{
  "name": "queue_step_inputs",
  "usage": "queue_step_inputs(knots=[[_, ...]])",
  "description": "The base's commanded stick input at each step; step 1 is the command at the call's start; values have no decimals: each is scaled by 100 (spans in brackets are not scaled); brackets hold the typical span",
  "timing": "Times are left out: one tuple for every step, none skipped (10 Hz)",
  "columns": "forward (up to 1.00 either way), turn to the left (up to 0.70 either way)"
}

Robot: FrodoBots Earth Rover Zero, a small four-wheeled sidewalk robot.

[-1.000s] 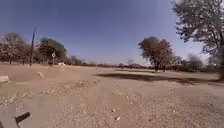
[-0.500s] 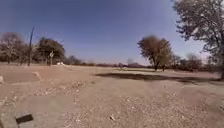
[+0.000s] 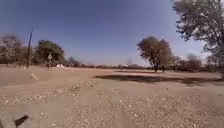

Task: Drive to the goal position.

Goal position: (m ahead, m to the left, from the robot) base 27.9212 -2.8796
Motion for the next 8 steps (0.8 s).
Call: queue_step_inputs(knots=[[50,0],[50,0],[50,0],[50,0],[50,0],[50,0],[50,0],[50,0]])
